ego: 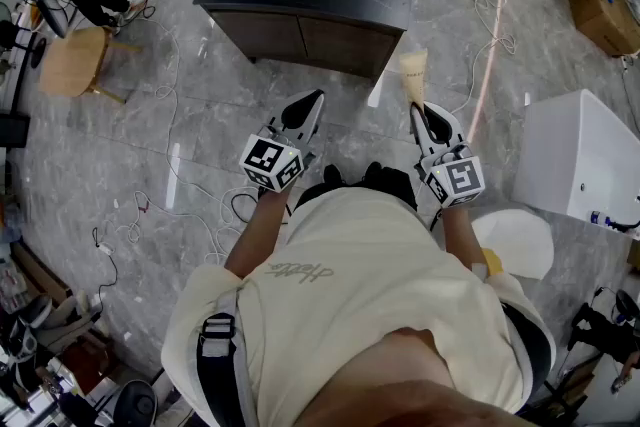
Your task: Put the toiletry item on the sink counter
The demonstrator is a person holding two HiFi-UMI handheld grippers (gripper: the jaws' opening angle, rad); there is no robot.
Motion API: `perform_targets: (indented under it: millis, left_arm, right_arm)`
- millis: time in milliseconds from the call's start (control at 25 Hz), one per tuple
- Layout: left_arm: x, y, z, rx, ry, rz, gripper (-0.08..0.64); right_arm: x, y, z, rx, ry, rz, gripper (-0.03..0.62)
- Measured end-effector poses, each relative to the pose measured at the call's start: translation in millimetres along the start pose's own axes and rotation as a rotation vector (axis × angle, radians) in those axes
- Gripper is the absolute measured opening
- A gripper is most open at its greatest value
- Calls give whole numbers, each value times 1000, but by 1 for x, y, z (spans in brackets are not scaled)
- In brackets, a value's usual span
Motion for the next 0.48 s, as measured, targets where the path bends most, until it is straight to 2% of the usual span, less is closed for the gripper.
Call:
perform_targets:
  millis: [480]
  left_arm:
    - [12,3,-22,27,13,-8,3]
  right_arm:
    - [-10,-1,-7,-40,50,-18,23]
Point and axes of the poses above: the fingertips, and each gripper's own axes: x backward along the fingers, z to its right, y out of its underside, the point moved 2 cm from there along x, backward along the fingers, and after that the axes turned 4 degrees about x, right-handed, at the moved point
